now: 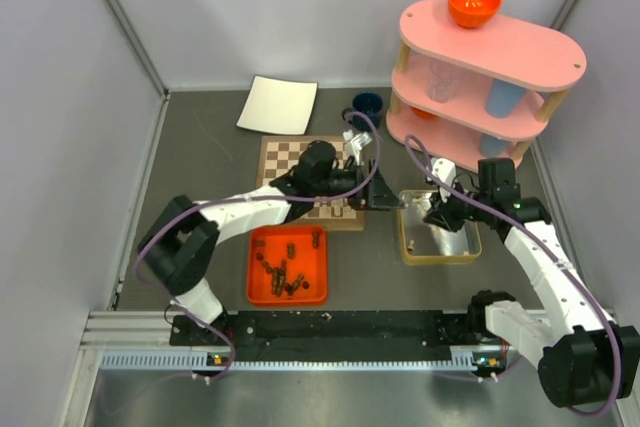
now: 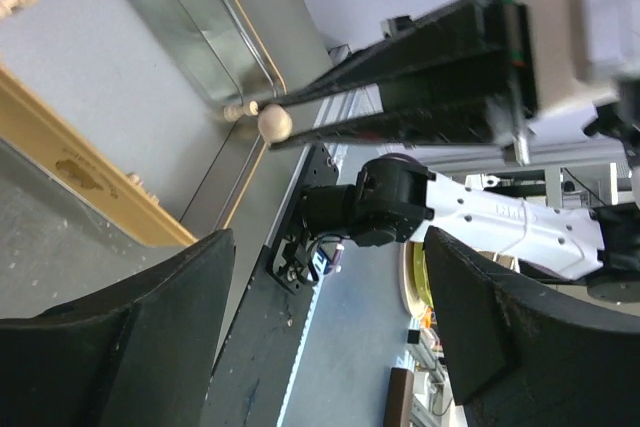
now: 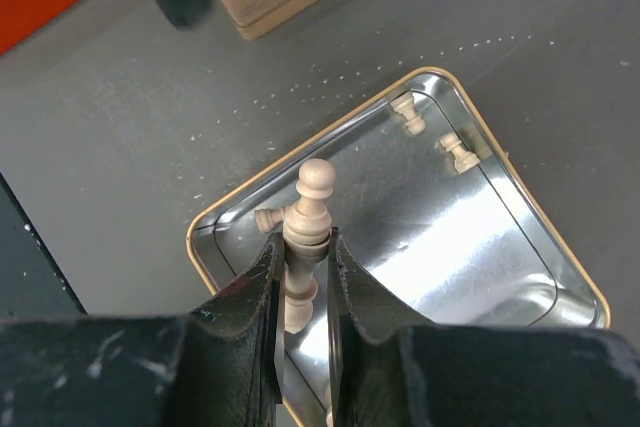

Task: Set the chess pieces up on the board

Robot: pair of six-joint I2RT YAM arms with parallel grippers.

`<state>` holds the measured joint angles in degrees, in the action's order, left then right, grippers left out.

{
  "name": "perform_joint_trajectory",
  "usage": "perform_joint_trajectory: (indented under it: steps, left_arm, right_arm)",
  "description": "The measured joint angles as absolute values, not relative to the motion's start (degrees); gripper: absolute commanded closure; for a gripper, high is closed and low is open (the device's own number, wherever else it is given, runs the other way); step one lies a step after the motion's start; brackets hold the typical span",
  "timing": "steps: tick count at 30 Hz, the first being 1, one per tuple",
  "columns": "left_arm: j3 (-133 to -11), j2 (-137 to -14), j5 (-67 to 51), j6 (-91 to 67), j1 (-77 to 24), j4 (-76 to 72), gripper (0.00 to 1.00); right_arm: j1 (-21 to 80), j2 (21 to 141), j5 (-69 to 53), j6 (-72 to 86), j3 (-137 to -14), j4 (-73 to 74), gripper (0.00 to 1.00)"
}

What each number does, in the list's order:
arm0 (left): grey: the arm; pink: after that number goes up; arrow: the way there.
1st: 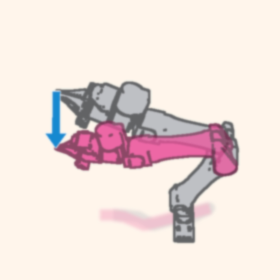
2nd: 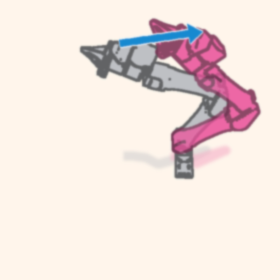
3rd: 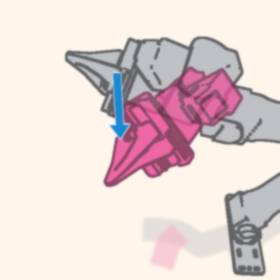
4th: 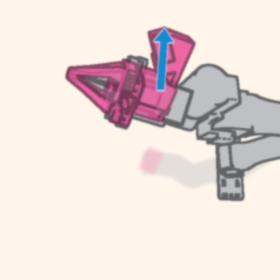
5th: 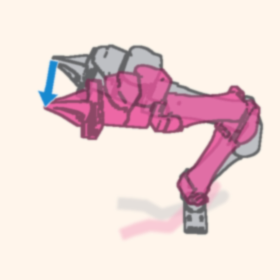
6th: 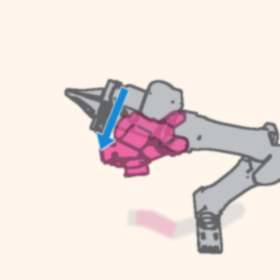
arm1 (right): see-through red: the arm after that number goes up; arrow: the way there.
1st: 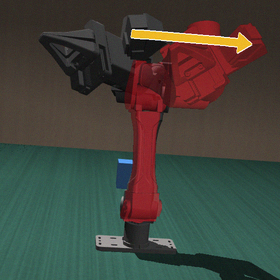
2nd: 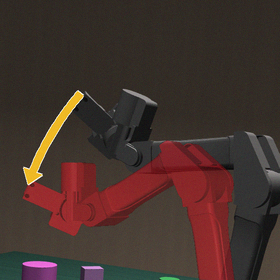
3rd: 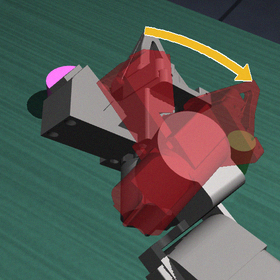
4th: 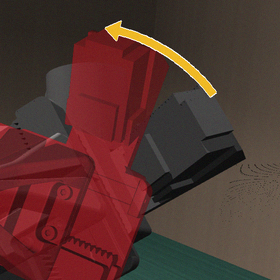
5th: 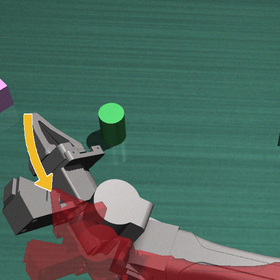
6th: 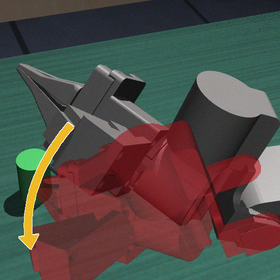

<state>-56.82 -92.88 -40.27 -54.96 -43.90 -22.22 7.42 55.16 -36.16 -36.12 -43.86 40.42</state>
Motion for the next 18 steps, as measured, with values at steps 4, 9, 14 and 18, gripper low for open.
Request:
perform_joint_trajectory:
  steps: [4,9,14,18]
  left_arm:
    - [-62.41,-99.59,-40.29,-55.59,-45.82,-20.97,0.28]
    - [-68.01,-105.23,-40.62,-55.57,-47.33,-19.18,0.37]
    - [-70.61,-108.03,-41.28,-55.46,-47.99,-18.15,0.44]
    - [-72.31,-109.69,-41.78,-55.4,-48.18,-17.82,0.48]
  right_arm:
    - [7.42,53.91,-37.43,-36.88,-43.86,40.34,0.99]
    - [7.42,53.52,-38.17,-37.52,-43.86,40.36,0.99]
    - [7.42,53.49,-38.87,-37.8,-43.86,40.36,0.99]
    - [7.42,53.49,-39.13,-37.98,-43.86,40.38,0.99]
